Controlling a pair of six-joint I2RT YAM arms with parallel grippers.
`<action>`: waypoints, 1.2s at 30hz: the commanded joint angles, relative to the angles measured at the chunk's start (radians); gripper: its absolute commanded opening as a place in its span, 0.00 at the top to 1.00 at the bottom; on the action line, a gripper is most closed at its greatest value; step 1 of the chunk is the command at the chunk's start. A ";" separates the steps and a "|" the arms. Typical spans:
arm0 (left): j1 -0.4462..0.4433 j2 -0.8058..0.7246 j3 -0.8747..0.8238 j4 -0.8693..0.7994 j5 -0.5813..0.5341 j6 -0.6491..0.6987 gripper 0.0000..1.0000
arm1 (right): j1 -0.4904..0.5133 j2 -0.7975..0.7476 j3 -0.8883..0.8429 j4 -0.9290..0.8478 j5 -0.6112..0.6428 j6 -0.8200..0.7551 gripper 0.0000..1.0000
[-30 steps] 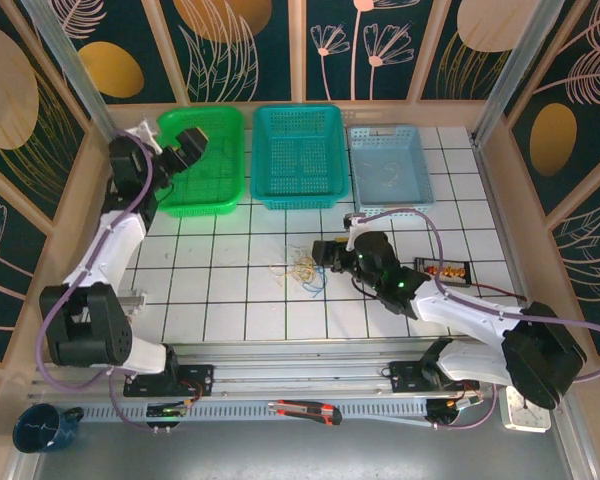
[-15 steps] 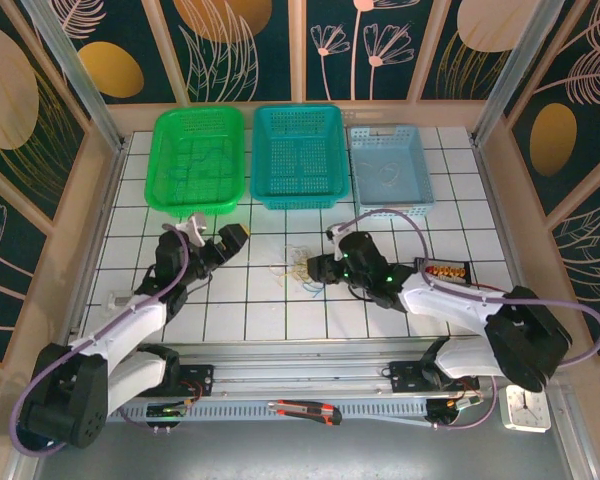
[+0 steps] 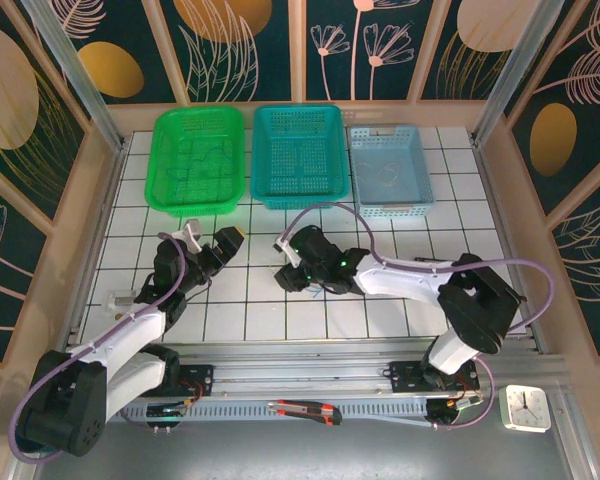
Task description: Untangle the cables
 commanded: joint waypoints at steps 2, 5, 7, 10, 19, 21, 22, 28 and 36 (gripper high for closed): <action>-0.003 -0.001 0.005 0.070 0.004 -0.037 0.01 | 0.011 0.058 0.073 -0.106 -0.004 -0.126 0.53; -0.003 -0.001 0.009 0.075 0.008 -0.040 0.01 | 0.025 0.106 0.105 -0.146 0.018 -0.156 0.55; -0.002 0.000 0.013 0.075 0.009 -0.043 0.01 | 0.034 0.133 0.121 -0.158 0.032 -0.167 0.56; -0.003 0.004 0.015 0.079 0.011 -0.044 0.01 | 0.045 0.166 0.140 -0.164 0.040 -0.176 0.57; -0.004 0.007 0.013 0.086 0.022 -0.048 0.01 | 0.050 0.205 0.167 -0.148 0.072 -0.192 0.62; -0.003 0.006 0.008 0.090 0.022 -0.049 0.01 | 0.050 0.209 0.172 -0.144 0.081 -0.197 0.63; -0.003 0.006 0.006 0.091 0.021 -0.052 0.01 | 0.050 0.212 0.175 -0.145 0.088 -0.199 0.64; -0.002 0.005 -0.006 0.102 0.020 -0.060 0.01 | 0.048 0.222 0.190 -0.137 0.117 -0.208 0.64; -0.004 -0.001 -0.012 0.107 0.019 -0.063 0.01 | 0.041 0.254 0.198 -0.116 0.113 -0.219 0.66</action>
